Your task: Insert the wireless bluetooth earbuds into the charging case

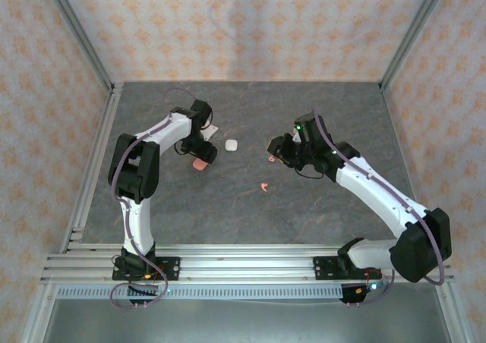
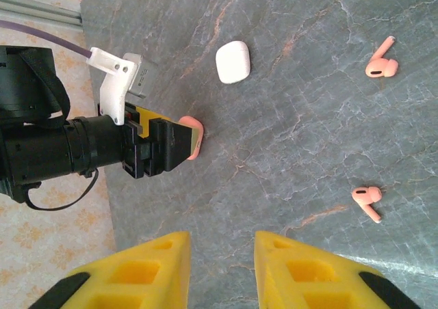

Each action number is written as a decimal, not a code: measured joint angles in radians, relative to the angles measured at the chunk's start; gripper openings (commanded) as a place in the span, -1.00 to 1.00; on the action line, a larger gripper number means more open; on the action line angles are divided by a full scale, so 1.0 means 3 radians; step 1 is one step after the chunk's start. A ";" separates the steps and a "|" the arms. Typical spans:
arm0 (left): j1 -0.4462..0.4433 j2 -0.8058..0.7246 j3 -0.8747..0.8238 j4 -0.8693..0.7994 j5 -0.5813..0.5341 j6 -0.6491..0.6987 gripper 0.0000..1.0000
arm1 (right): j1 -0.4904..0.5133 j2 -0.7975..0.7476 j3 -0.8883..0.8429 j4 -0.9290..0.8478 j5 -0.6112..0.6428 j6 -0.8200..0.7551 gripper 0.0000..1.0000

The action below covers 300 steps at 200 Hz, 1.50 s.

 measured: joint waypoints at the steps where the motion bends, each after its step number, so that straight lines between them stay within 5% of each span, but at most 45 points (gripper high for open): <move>1: 0.0000 0.0000 0.0000 0.0000 0.0001 -0.0003 0.34 | 0.0000 0.0000 -0.0001 0.0000 -0.0001 0.0000 -0.38; 102: 0.0000 0.0001 -0.0245 0.0006 0.0112 -0.0027 0.25 | 0.0000 -0.0005 -0.0019 0.0027 -0.0001 0.0005 -0.37; 180: 0.0025 -0.0120 -0.0432 0.0212 0.0089 0.0067 -0.32 | -0.0001 -0.0079 -0.0050 0.0046 0.0003 0.0065 -0.36; 222: 0.0000 -0.0309 -0.0668 0.0292 0.0182 0.0127 -0.46 | -0.0001 -0.0186 -0.0098 0.0046 0.0014 0.0088 -0.33; 300: -0.0538 -0.1272 -0.1158 0.0619 0.0520 0.0367 -0.55 | -0.0001 -0.0186 -0.0112 0.0067 -0.0046 0.0137 -0.26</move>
